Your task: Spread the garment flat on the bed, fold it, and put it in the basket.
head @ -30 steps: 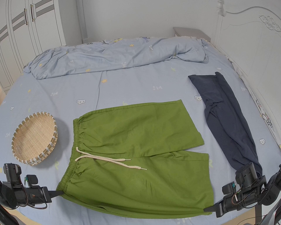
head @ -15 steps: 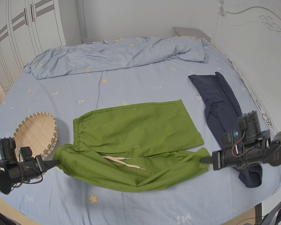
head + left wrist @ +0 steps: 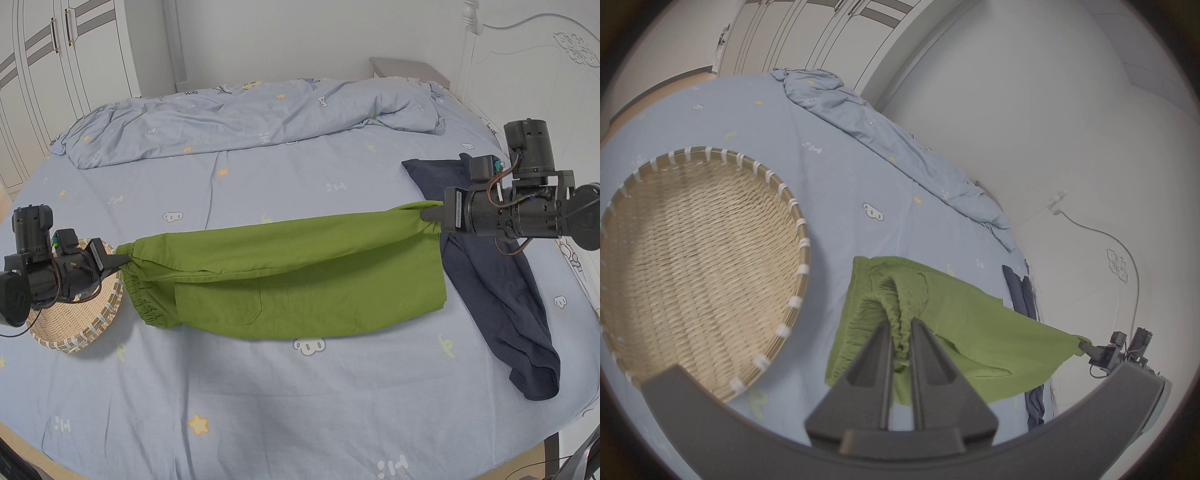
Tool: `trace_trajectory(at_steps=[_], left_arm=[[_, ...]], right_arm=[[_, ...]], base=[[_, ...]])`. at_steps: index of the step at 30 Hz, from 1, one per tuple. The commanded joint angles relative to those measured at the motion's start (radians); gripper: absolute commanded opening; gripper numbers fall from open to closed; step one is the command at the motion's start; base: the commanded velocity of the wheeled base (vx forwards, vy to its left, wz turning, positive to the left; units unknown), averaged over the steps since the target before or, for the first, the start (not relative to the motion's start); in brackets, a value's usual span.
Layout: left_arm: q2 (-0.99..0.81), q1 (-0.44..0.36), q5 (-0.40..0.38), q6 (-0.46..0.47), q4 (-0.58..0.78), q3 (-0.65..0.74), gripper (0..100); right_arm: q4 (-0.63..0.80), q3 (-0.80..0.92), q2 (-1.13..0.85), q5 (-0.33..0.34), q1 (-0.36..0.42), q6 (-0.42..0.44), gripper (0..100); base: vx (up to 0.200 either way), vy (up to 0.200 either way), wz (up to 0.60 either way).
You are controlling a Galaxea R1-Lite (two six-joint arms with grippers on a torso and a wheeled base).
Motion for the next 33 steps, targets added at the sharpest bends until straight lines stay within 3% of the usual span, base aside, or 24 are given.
trace_trajectory(at_steps=[1,10,19,33], left_arm=[[0.151,-0.025,0.018,-0.015,0.064,-0.159,0],[0.246,-0.032,0.020,-0.015,0.065,-0.252,0],[0.332,-0.041,0.018,-0.015,0.071,-0.344,0],[0.398,-0.049,0.020,-0.015,0.120,-0.444,0]], right_arm=[[0.008,-0.126,0.121,-0.008,-0.034,-0.002,0],[-0.010,-0.169,0.203,-0.008,-0.068,-0.005,0],[-0.137,-0.186,0.322,-0.002,-0.105,-0.020,0],[-0.144,-0.305,0.416,0.004,-0.111,-0.052,0]], base=[[0.000,0.000,0.00],[0.000,0.000,0.00],[0.000,0.000,0.00],[0.000,0.000,0.00]])
